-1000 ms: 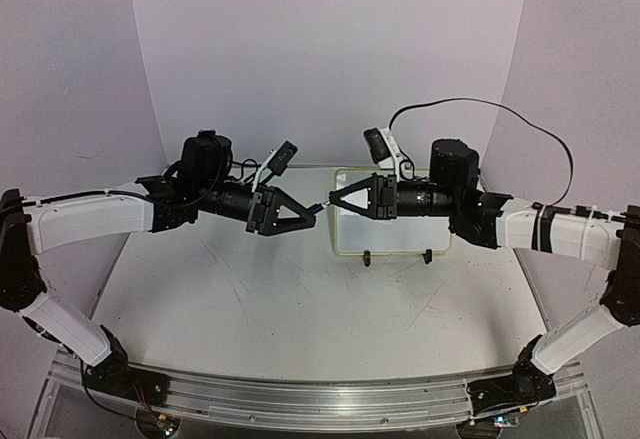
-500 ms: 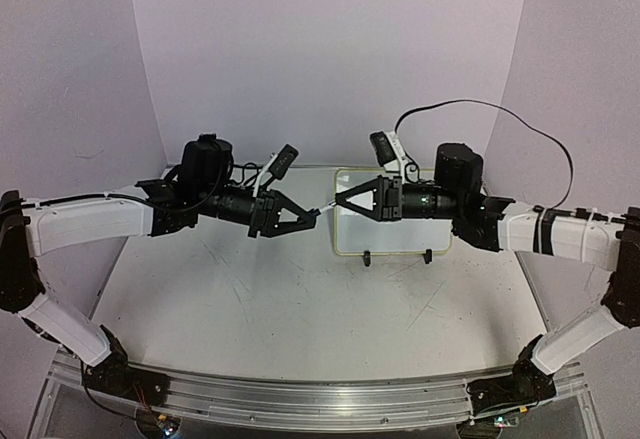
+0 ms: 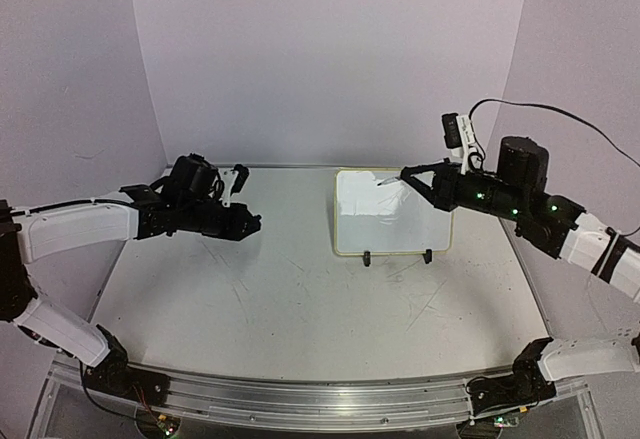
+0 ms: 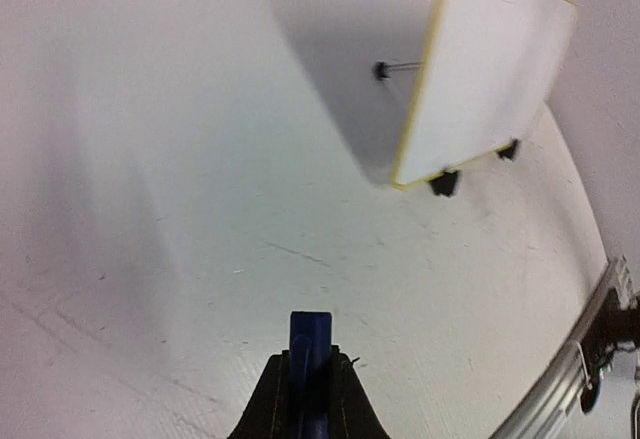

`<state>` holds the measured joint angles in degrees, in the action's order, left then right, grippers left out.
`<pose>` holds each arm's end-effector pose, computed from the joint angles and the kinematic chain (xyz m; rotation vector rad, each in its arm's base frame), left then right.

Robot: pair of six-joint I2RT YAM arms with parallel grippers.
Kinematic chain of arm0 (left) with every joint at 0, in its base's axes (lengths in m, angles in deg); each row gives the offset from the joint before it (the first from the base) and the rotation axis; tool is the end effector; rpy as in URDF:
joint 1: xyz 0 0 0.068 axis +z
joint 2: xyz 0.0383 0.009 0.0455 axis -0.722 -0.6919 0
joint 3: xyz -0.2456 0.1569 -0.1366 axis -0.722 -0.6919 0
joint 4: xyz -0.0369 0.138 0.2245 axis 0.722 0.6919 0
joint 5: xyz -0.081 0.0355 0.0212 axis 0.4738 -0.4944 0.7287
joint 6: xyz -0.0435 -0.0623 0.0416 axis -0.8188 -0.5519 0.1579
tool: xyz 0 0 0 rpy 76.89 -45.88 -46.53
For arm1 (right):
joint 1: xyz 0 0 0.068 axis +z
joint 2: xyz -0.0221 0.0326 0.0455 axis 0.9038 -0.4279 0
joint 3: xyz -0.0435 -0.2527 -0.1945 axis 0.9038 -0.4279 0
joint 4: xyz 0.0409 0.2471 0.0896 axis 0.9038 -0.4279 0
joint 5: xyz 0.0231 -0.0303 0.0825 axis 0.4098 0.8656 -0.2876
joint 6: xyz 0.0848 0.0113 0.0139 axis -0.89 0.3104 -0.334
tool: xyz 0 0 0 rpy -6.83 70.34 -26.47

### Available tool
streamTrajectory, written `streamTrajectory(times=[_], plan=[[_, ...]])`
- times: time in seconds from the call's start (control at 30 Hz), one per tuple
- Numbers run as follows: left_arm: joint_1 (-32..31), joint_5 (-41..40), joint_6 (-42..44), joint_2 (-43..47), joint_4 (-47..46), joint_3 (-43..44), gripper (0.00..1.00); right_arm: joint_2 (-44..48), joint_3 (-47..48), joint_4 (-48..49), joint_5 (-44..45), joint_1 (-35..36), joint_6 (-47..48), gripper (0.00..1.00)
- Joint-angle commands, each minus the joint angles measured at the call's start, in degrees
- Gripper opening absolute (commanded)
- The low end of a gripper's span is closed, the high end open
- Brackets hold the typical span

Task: Write a sentence on the whiteboard
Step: Open the pen cap from the whiteboard marker, then place the pen cap at the center of the board.

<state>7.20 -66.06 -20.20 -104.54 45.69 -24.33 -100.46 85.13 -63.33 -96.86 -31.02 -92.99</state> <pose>0.2477 -0.2188 0.2870 0.4670 2.2850 -0.7593 0.2062 0.1794 0.4011 -0.6089 1.6627 1.0668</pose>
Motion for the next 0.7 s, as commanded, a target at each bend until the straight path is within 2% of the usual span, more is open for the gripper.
streamTrajectory(times=[0.0, 0.17, 0.3, 0.4, 0.53, 0.67], plan=[[2.5, -12.0, -10.8, -7.5, 6.7, -0.1, 0.00, 1.1, -1.4, -4.0, 15.9, 1.7, 12.7, 0.00], [2.4, -11.4, -11.3, -14.8, 5.8, 1.2, 0.01, -2.4, -1.6, -1.2, 17.8, 3.4, 14.8, 0.00], [2.5, -11.0, -10.2, -18.1, 4.8, 2.0, 0.01, -4.4, -1.2, -1.2, 16.0, 3.4, 15.5, 0.00], [2.4, -7.8, -8.7, -20.2, 3.6, 2.5, 0.03, -4.2, -2.1, 0.3, 14.4, 3.4, 15.5, 0.00], [2.4, -8.2, -8.2, -18.5, -0.6, -0.9, 0.23, -4.3, -3.1, 1.3, 13.5, 3.4, 14.8, 0.00], [2.5, -8.3, -8.3, -19.9, -0.7, -1.5, 0.28, -4.2, -3.5, 1.8, 13.0, 3.4, 14.4, 0.00]])
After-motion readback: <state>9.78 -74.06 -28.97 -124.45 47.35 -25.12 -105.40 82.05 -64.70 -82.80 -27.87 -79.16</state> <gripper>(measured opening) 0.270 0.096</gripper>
